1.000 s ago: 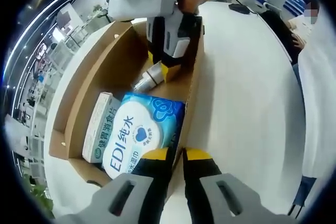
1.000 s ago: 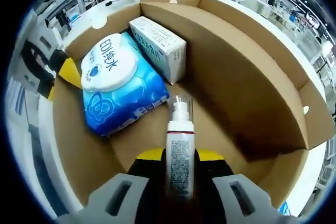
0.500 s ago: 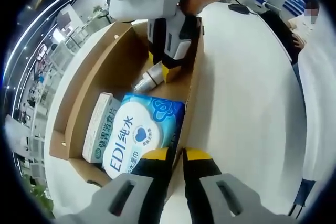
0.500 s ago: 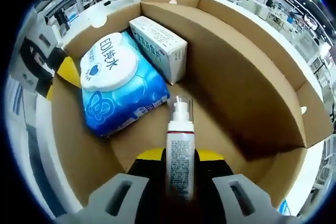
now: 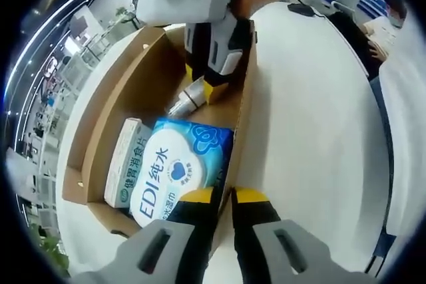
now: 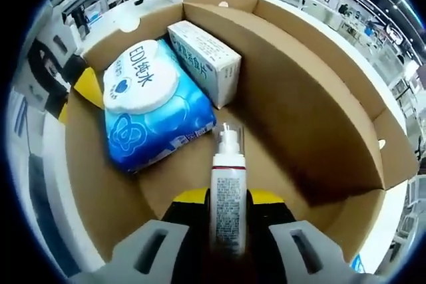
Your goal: Operate the shoe box by opening the lid, removing the specified soft item, and placing it in the target area until the item is outside and the box remains undamaged.
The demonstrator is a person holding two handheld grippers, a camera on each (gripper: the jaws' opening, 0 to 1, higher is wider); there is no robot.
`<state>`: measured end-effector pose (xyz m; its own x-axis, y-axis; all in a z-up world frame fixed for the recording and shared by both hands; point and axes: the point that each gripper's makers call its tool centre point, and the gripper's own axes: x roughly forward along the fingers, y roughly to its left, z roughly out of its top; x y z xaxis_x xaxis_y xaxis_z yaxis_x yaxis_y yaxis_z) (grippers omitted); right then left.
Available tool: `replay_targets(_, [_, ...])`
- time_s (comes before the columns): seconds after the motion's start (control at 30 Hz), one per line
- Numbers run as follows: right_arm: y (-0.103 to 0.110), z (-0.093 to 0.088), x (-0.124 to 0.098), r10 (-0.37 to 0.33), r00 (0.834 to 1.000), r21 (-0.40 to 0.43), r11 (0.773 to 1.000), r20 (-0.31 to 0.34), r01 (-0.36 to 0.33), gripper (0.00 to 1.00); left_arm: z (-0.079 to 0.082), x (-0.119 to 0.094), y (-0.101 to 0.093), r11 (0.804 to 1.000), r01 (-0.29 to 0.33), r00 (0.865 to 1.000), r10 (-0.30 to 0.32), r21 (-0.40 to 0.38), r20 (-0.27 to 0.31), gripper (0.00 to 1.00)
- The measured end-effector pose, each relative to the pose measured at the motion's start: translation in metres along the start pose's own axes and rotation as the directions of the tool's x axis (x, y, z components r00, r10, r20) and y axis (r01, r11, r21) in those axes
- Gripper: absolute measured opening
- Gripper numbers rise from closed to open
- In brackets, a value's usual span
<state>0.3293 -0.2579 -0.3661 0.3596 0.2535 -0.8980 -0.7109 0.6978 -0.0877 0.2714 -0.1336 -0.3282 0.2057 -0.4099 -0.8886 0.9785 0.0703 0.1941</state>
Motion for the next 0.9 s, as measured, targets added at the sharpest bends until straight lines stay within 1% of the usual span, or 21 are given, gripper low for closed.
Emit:
replay_targets(0.13, [-0.003, 0.010, -0.007, -0.008, 0.999, 0.017, 1.000, 0.031, 0.008, 0.19, -0.001, 0.000, 0.000, 1.000, -0.001, 1.000, 0.001, 0.002, -0.002, 0.09])
replay_targets(0.2, [-0.005, 0.012, -0.010, -0.018, 0.999, 0.013, 1.000, 0.040, 0.017, 0.19, -0.001, 0.000, 0.000, 1.000, 0.001, 1.000, -0.001, 0.003, -0.002, 0.09])
replay_targets(0.4, [-0.007, 0.018, -0.018, -0.026, 0.998, 0.043, 0.999, 0.065, 0.023, 0.19, 0.000, -0.001, 0.000, 1.000, 0.003, 1.000, -0.003, 0.003, -0.003, 0.09])
replay_targets(0.53, [-0.009, 0.027, -0.028, -0.041, 0.994, 0.071, 0.997, 0.097, 0.034, 0.19, 0.000, 0.000, 0.000, 1.000, 0.002, 1.000, -0.002, 0.004, -0.005, 0.09])
replay_targets(0.7, [-0.008, 0.029, -0.031, -0.046, 0.993, 0.078, 0.996, 0.105, 0.038, 0.19, 0.001, 0.000, 0.001, 1.000, -0.002, 1.000, 0.002, 0.004, -0.007, 0.09])
replay_targets(0.9, [0.000, 0.027, -0.030, -0.042, 0.994, 0.083, 0.996, 0.105, 0.034, 0.19, 0.001, 0.000, 0.000, 1.000, -0.012, 1.000, 0.012, 0.002, 0.000, 0.09])
